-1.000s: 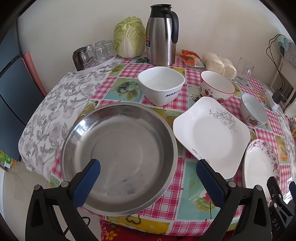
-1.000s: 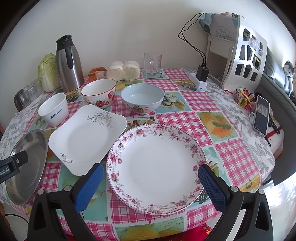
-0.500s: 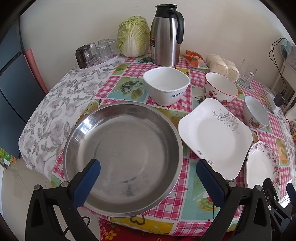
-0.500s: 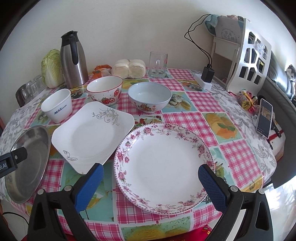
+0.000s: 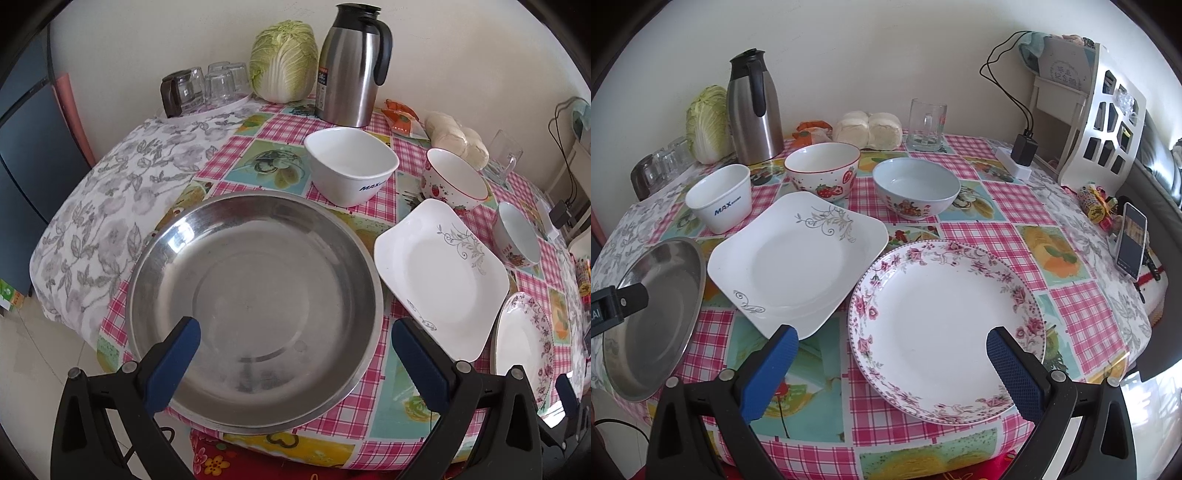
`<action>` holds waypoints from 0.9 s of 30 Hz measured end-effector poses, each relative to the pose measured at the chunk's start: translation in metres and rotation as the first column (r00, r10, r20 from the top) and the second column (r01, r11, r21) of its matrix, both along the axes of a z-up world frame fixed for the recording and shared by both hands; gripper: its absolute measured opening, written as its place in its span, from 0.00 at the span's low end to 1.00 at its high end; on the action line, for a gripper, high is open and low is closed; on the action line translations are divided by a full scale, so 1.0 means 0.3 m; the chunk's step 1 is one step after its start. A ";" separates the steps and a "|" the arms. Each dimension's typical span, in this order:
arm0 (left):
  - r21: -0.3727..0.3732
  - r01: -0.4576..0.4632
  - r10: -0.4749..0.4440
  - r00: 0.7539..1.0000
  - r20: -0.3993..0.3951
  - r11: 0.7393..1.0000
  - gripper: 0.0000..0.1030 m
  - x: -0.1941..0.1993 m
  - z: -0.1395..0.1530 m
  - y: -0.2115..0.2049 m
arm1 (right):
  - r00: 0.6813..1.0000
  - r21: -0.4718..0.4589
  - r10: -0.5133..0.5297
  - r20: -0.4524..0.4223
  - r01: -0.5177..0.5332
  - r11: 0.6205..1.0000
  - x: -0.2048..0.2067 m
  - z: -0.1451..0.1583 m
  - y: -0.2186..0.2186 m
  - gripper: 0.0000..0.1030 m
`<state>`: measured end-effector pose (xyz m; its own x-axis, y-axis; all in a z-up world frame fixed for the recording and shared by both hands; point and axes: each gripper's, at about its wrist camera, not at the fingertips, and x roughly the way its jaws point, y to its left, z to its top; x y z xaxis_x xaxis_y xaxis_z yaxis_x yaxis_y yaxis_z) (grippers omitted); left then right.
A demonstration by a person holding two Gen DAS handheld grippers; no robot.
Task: Organize plates and bowls
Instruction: 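Close the left gripper on the pan rim while the right gripper grips beside it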
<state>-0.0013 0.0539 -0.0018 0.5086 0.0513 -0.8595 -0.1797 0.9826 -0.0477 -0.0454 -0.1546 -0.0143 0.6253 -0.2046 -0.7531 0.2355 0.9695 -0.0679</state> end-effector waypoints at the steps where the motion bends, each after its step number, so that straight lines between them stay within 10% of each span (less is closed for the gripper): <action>1: -0.013 -0.007 0.007 1.000 0.007 1.000 1.00 0.000 -0.001 0.014 | 1.000 0.002 0.004 0.000 -0.004 1.000 0.002 -0.001 0.003 1.00; 17: -0.120 -0.152 0.159 0.986 0.054 0.981 1.00 0.009 -0.102 0.338 | 0.984 0.117 0.178 0.012 -0.178 0.977 0.100 -0.054 0.181 1.00; 27: -0.040 -0.086 0.089 0.994 0.057 0.995 1.00 0.032 -0.144 0.401 | 0.956 0.117 0.292 0.027 -0.294 0.949 0.138 -0.077 0.321 0.91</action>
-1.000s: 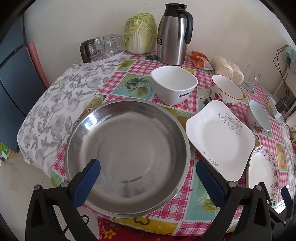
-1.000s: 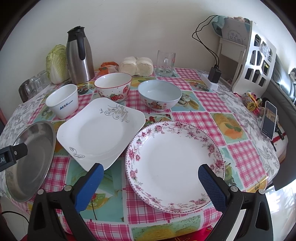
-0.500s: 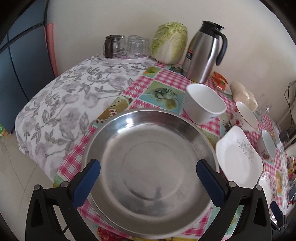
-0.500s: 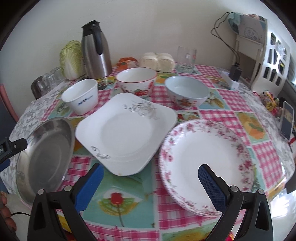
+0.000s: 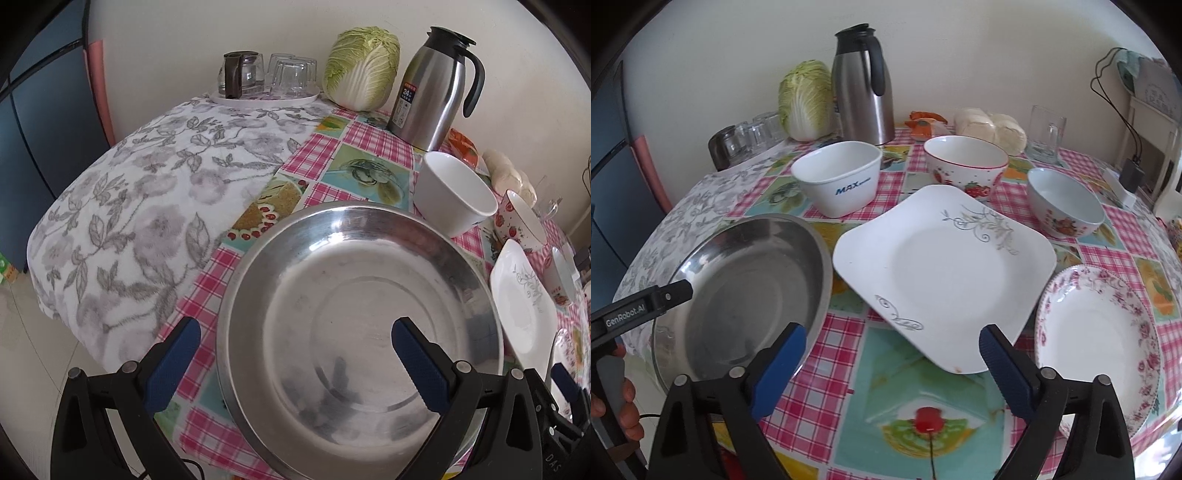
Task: Organize plates and bowls
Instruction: 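Close the left gripper on the pan rim while the right gripper grips beside it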
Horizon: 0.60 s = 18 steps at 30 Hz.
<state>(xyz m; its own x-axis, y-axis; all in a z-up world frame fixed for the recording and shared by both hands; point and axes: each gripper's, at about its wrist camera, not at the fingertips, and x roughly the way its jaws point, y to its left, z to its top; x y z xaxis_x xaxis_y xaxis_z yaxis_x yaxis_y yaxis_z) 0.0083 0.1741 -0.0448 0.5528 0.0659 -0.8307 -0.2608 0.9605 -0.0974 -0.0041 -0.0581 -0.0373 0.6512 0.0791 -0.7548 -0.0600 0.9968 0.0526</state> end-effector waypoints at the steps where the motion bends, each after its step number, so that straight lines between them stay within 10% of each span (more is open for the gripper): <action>1: 0.003 0.008 -0.008 1.000 0.002 1.000 1.00 0.003 -0.001 0.004 | 1.000 -0.007 0.008 0.000 -0.008 1.000 0.001 -0.001 0.012 0.90; 18: -0.072 0.051 -0.056 0.997 -0.059 0.996 0.77 0.045 -0.105 0.094 | 0.993 -0.003 0.103 -0.054 -0.103 0.995 0.050 -0.061 0.101 0.70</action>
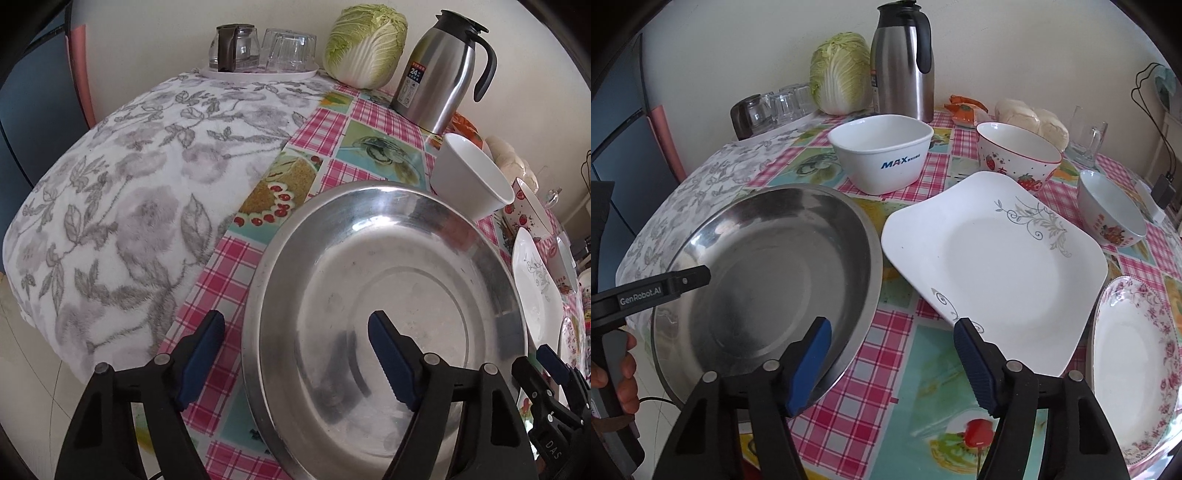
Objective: Organize plates and bowls
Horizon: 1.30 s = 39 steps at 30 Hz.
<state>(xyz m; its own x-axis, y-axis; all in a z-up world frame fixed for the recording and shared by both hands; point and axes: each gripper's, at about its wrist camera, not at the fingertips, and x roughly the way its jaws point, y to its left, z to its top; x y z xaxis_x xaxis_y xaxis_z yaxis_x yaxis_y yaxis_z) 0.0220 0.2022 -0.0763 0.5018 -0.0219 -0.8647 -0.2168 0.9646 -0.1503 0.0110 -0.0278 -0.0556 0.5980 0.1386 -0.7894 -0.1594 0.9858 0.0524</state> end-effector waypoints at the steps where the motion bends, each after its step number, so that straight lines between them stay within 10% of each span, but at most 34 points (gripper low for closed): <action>1: 0.002 0.003 -0.003 1.000 -0.001 1.000 0.75 0.001 -0.002 -0.001 | 1.000 0.002 0.004 -0.003 -0.004 1.000 0.001 -0.002 0.003 0.69; 13: 0.013 0.009 -0.009 1.000 0.004 1.000 0.55 0.006 -0.007 0.001 | 0.997 0.029 0.070 -0.036 -0.069 0.997 0.012 -0.024 0.026 0.39; 20: 0.039 -0.024 0.024 1.000 -0.009 0.999 0.25 -0.004 -0.003 0.007 | 0.994 0.041 0.107 -0.036 -0.106 0.994 0.016 -0.032 0.043 0.23; 39: 0.095 -0.054 0.046 0.996 0.082 0.994 0.24 -0.059 0.174 -0.078 | 0.991 0.090 0.102 0.082 -0.109 0.990 -0.006 0.081 -0.038 0.22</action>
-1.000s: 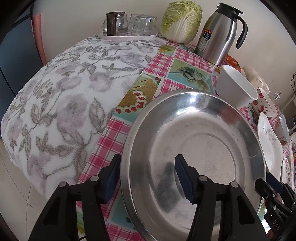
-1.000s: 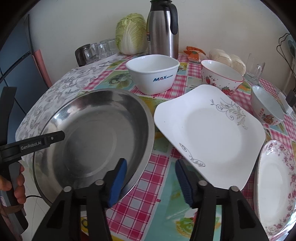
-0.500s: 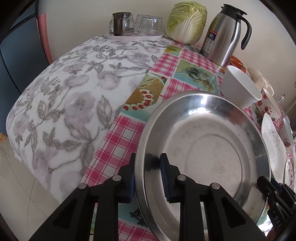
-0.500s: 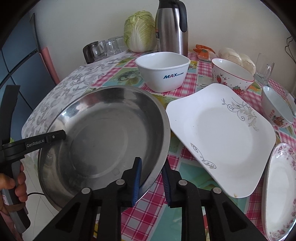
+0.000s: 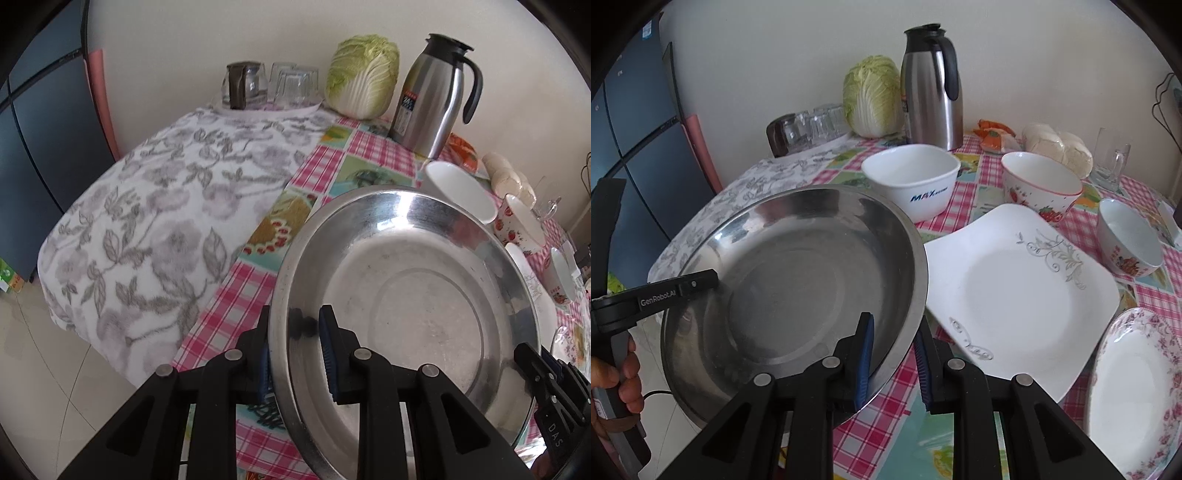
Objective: Organize plates and bowls
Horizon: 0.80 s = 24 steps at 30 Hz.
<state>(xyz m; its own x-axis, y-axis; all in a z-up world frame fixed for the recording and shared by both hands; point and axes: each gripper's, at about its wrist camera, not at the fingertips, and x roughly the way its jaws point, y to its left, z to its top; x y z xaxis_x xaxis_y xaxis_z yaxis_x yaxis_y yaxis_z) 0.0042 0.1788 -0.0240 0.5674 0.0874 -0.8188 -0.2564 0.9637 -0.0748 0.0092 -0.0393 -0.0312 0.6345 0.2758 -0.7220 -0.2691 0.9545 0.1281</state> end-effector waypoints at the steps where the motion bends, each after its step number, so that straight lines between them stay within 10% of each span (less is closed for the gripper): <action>1: 0.003 0.003 -0.003 1.000 0.010 1.000 0.24 0.006 0.017 -0.016 | 1.000 0.006 -0.006 0.007 0.006 1.000 0.000 0.009 -0.015 0.22; 24: -0.004 0.186 -0.186 0.982 0.016 0.982 0.24 0.212 0.123 -0.521 | 0.954 0.105 -0.299 0.020 0.296 0.950 0.031 0.085 -0.494 0.22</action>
<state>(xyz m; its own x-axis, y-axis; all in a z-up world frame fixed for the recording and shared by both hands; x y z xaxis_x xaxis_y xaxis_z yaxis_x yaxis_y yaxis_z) 0.0680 0.0224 0.0130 0.5861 -0.0252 -0.8098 -0.0712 0.9941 -0.0824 0.0186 -0.1876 -0.0056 0.7232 0.1399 -0.6763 0.0190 0.9749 0.2220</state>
